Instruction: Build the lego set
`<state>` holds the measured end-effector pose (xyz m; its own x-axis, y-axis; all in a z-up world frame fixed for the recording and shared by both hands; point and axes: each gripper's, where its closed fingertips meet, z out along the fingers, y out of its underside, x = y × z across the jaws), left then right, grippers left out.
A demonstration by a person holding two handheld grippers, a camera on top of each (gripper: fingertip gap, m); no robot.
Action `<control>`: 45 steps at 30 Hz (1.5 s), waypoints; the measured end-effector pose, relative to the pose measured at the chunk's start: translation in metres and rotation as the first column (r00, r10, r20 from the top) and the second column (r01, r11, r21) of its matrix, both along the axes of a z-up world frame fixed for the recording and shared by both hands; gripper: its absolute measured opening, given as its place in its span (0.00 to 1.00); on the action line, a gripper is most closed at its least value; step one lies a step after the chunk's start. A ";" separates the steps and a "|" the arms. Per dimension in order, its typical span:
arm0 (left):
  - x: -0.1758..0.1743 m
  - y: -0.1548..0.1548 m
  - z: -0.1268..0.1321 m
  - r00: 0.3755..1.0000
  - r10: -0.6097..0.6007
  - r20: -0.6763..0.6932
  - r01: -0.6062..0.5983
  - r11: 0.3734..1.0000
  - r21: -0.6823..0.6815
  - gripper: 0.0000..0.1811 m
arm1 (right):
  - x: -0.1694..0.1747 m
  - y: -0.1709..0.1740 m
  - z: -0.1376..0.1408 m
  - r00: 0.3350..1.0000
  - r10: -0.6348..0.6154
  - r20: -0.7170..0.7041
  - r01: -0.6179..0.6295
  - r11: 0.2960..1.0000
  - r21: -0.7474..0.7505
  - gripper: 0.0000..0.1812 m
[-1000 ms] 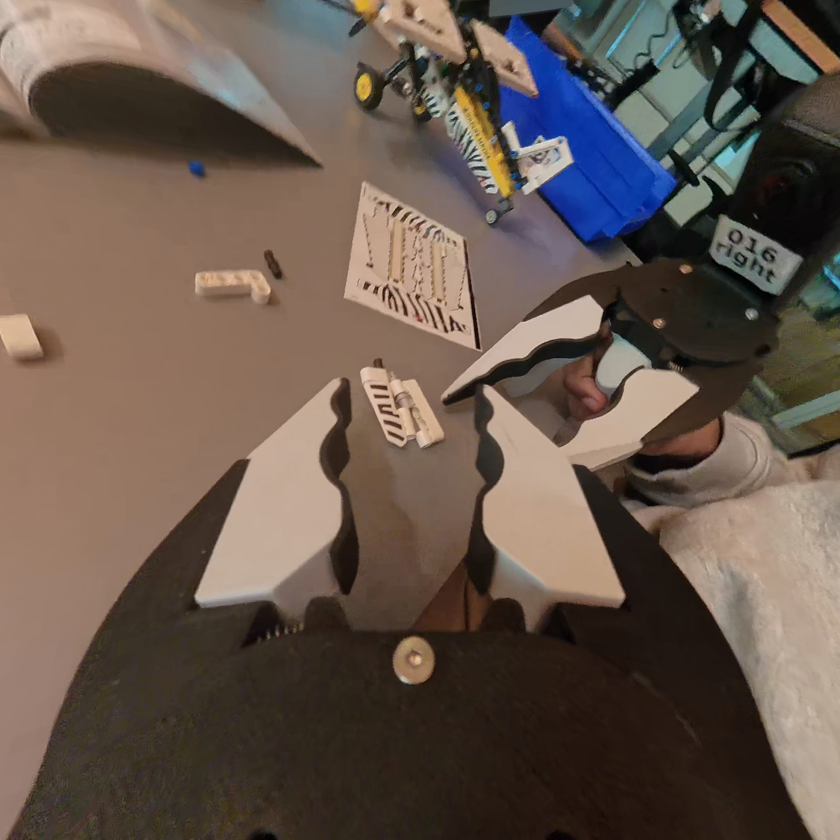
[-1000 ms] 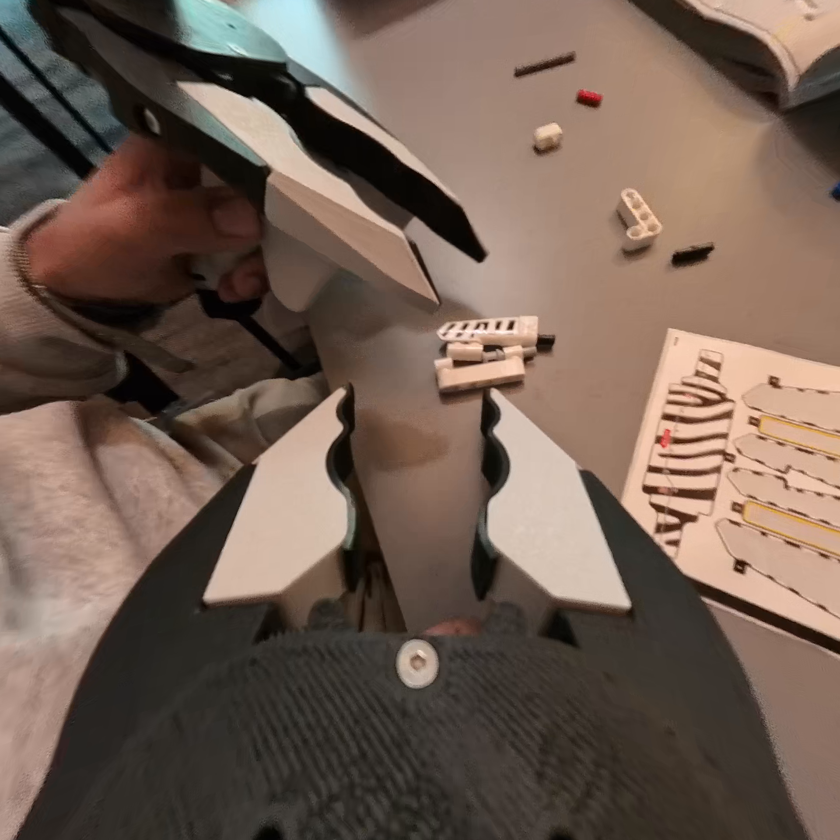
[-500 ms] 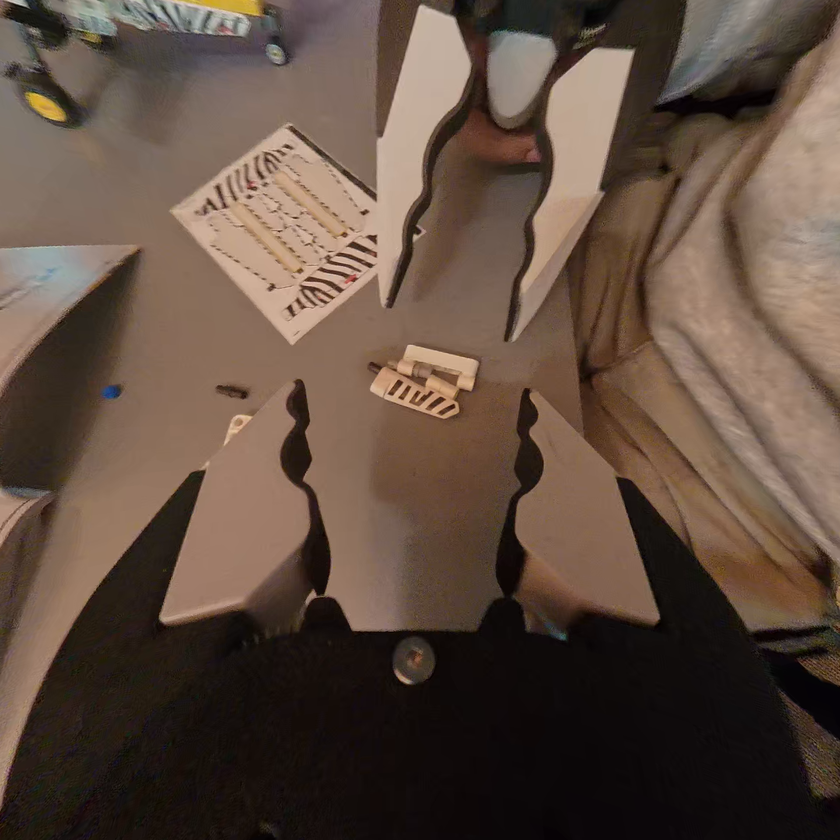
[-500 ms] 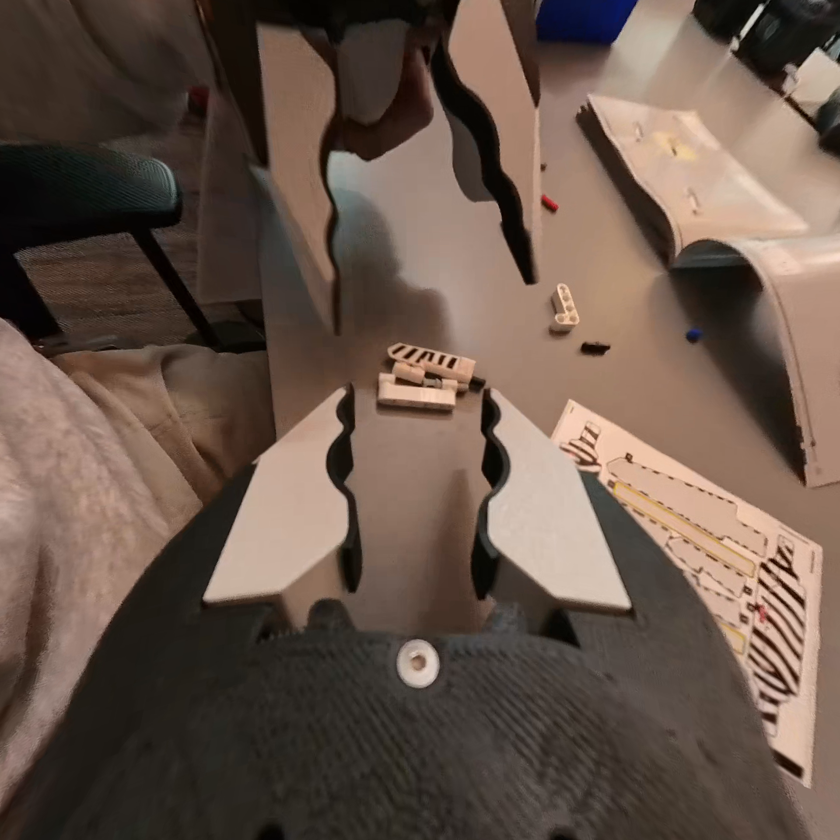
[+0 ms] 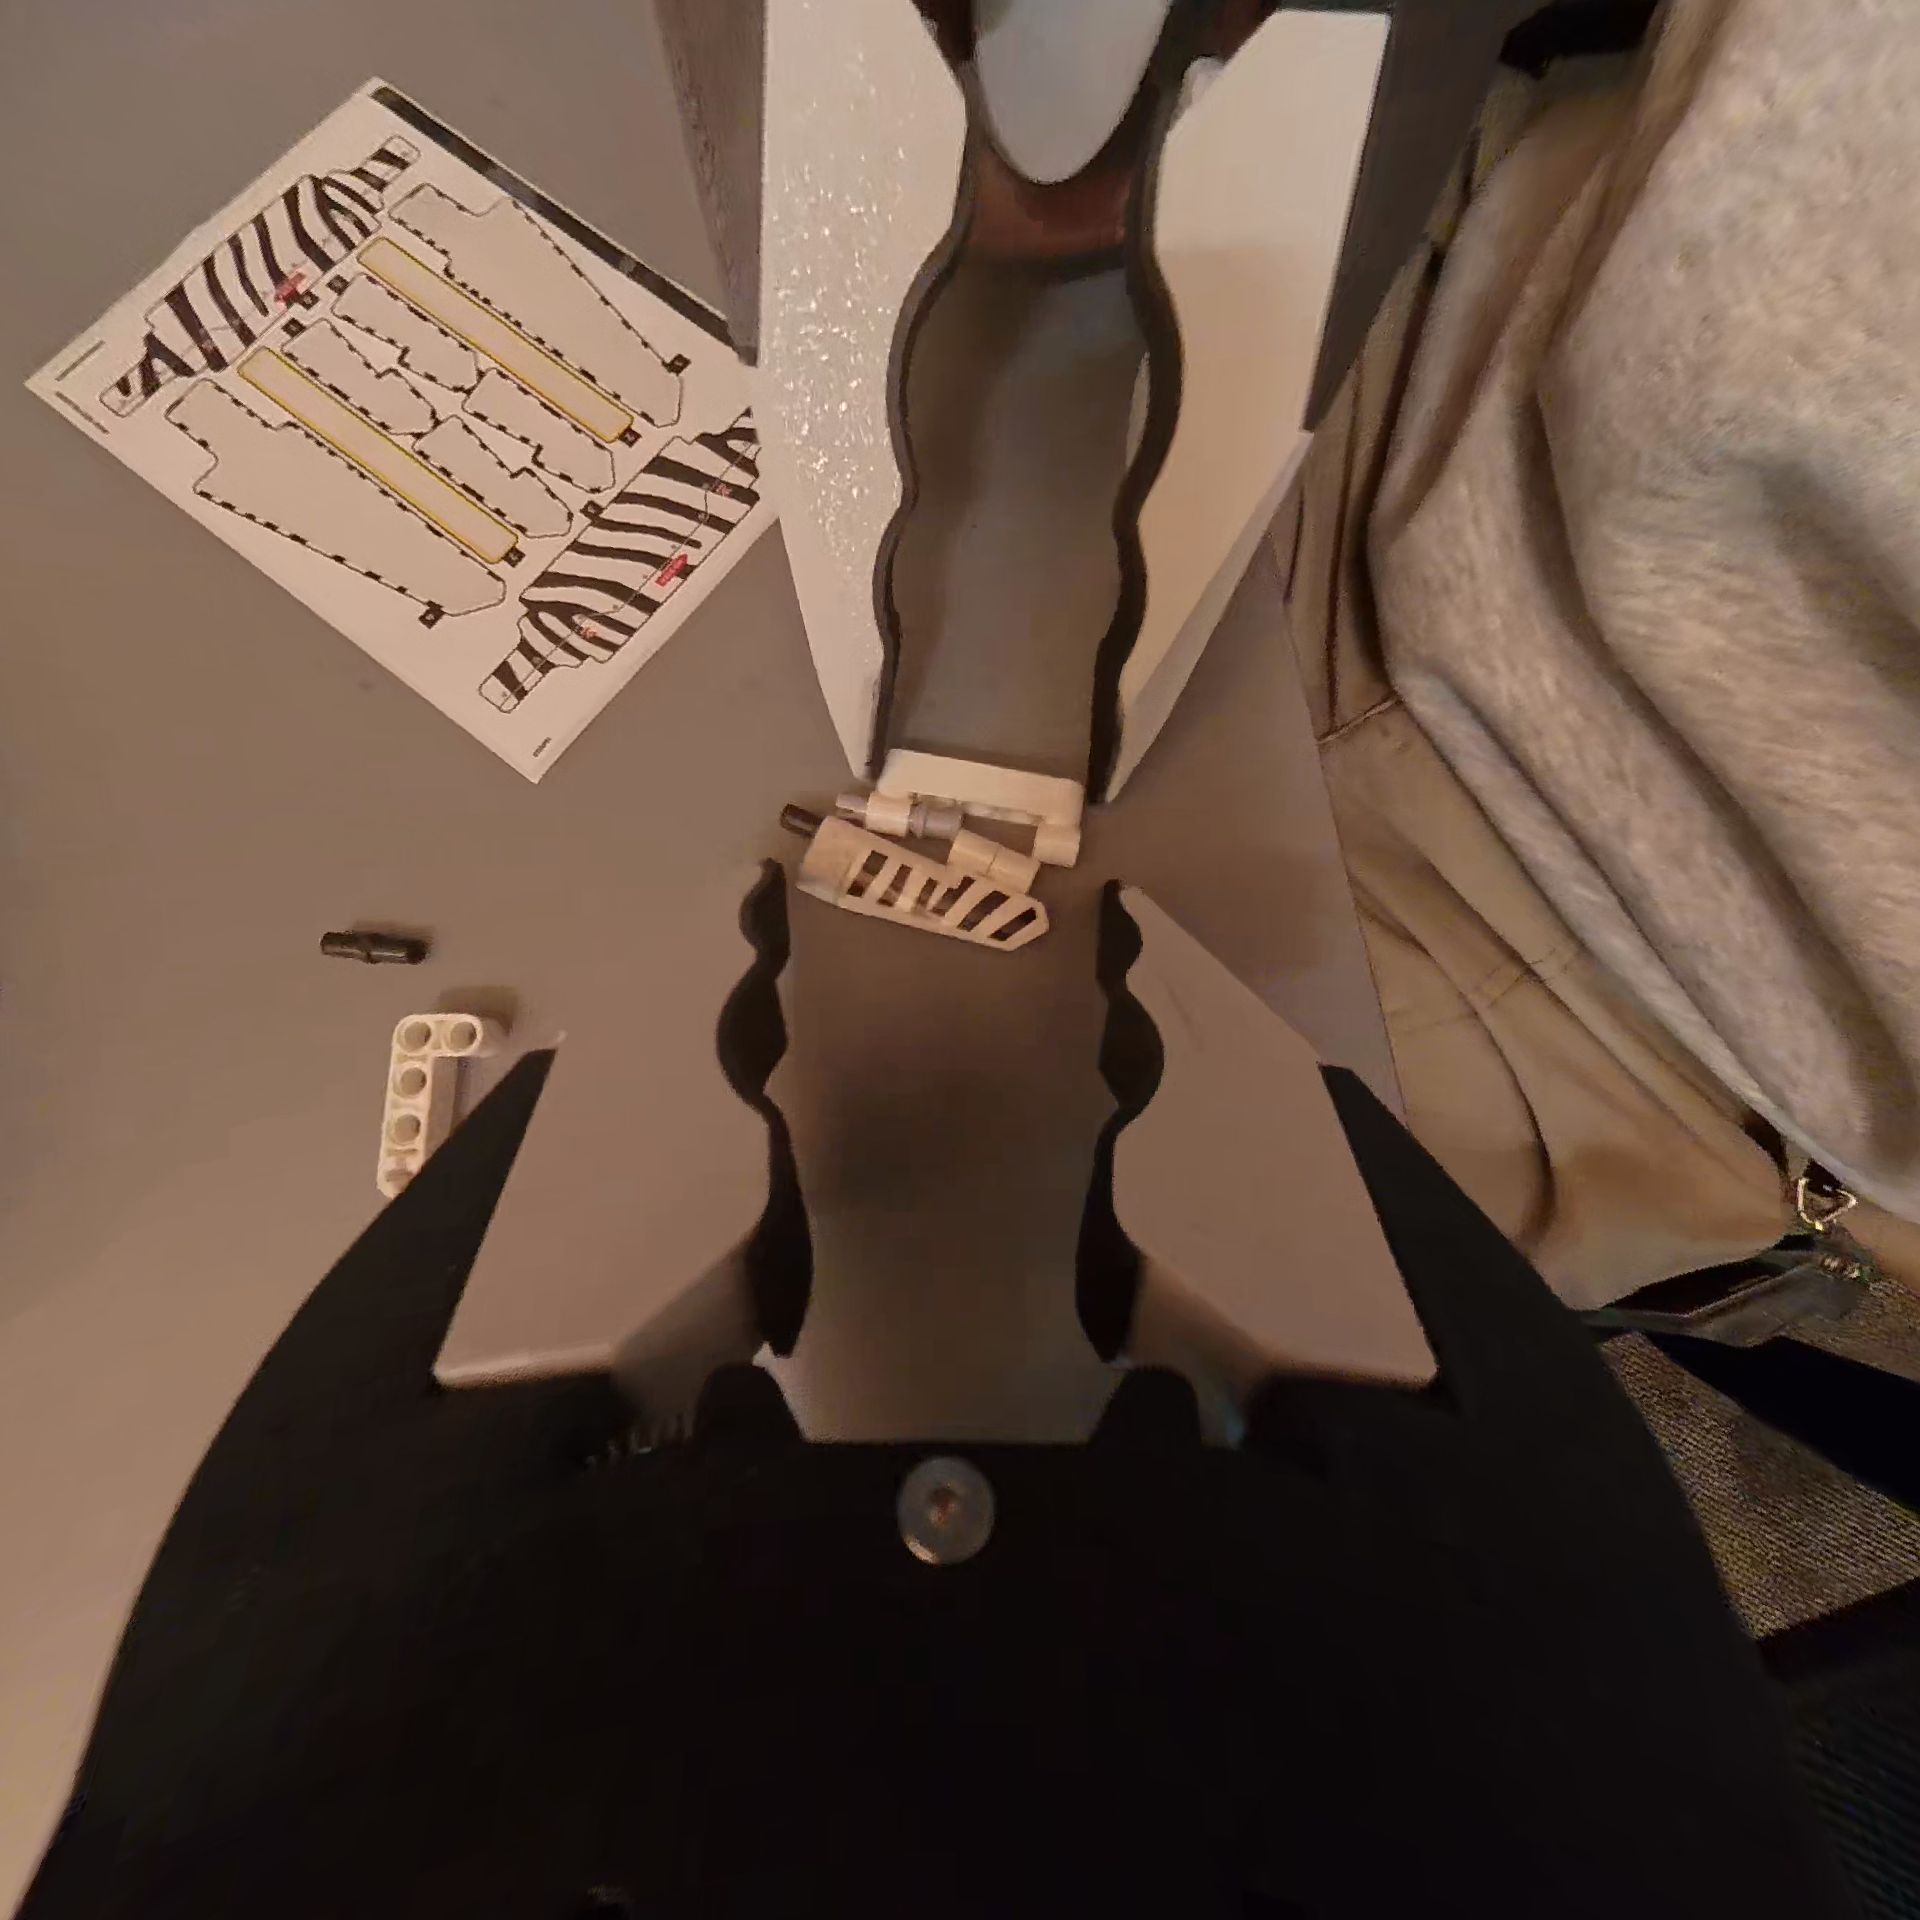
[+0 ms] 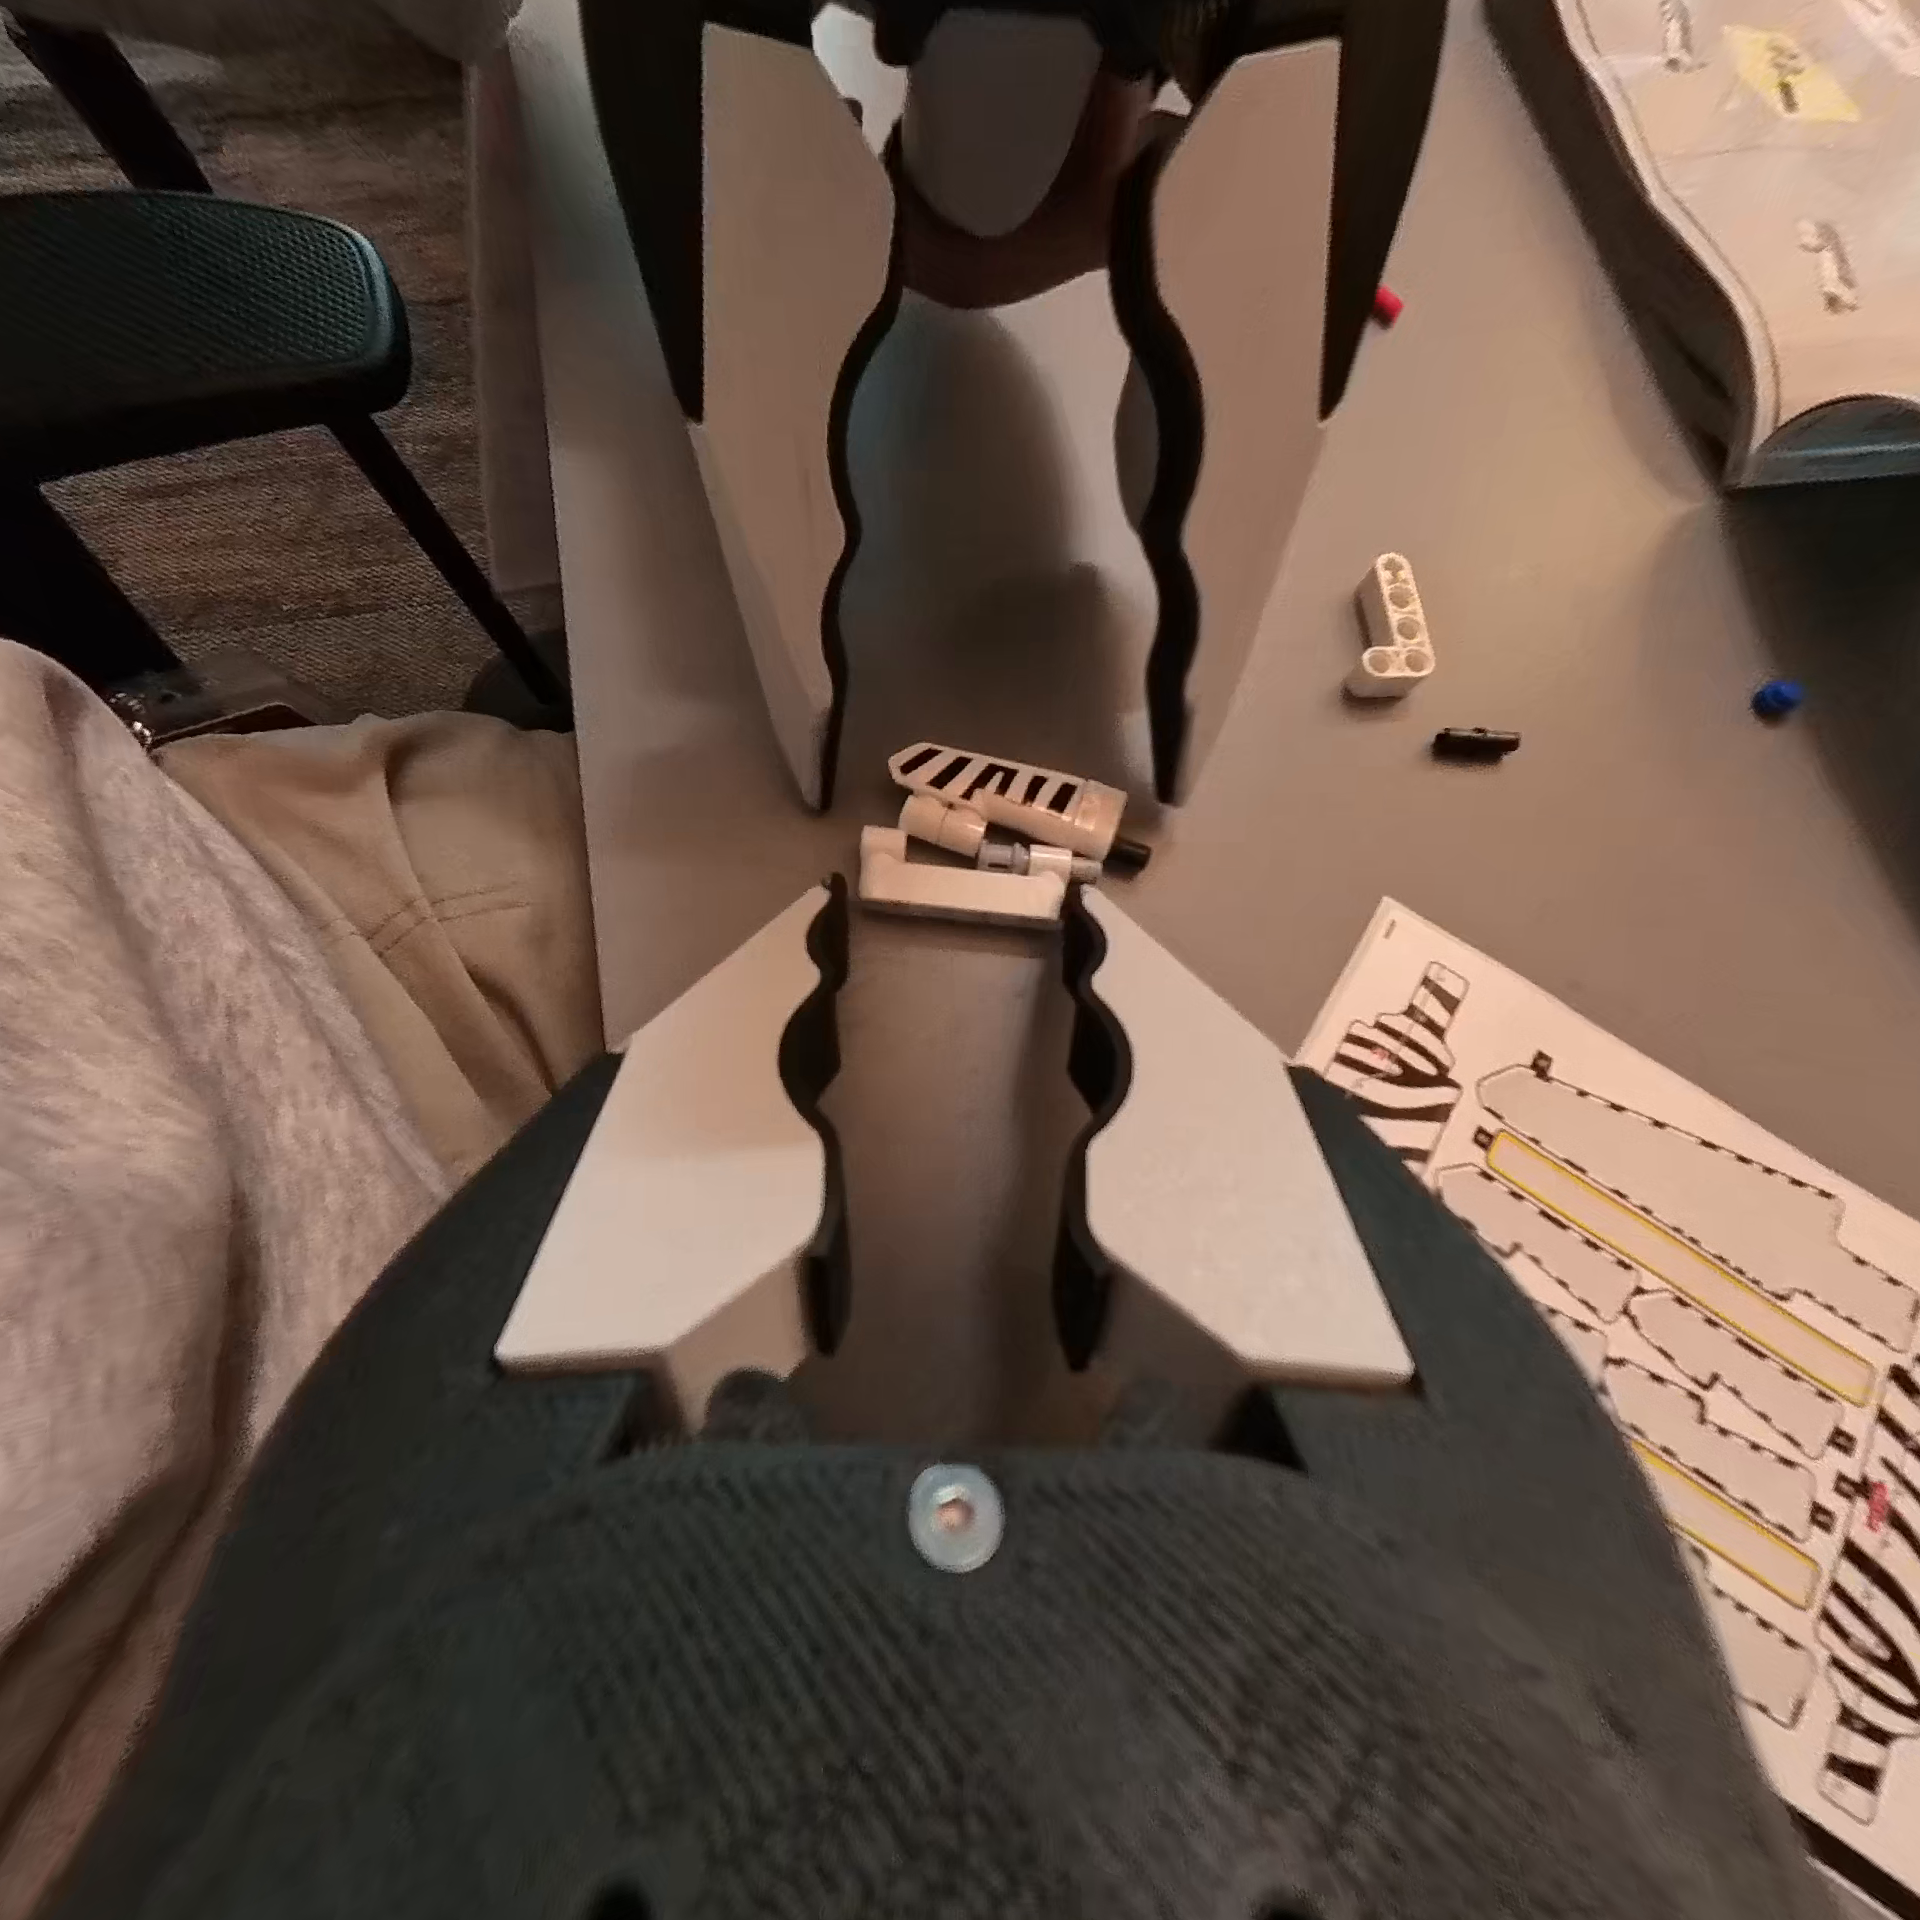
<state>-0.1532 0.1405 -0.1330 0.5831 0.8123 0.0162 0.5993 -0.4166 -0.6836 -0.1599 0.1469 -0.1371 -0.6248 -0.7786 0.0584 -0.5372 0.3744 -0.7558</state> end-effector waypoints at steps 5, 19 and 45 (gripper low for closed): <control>0.004 0.003 0.001 1.000 0.019 -0.004 -0.019 1.000 -0.013 0.25 | -0.001 -0.001 -0.001 1.000 -0.010 0.010 0.010 1.000 0.016 0.21; 0.002 -0.007 -0.001 0.956 0.294 0.007 -0.293 0.953 0.079 0.34 | -0.002 0.005 0.000 0.999 -0.043 0.022 0.042 0.999 0.029 0.21; 0.014 -0.001 0.000 0.991 0.113 0.068 -0.119 0.989 0.090 0.26 | 0.007 0.004 0.004 0.997 -0.053 0.058 0.049 0.997 0.066 0.21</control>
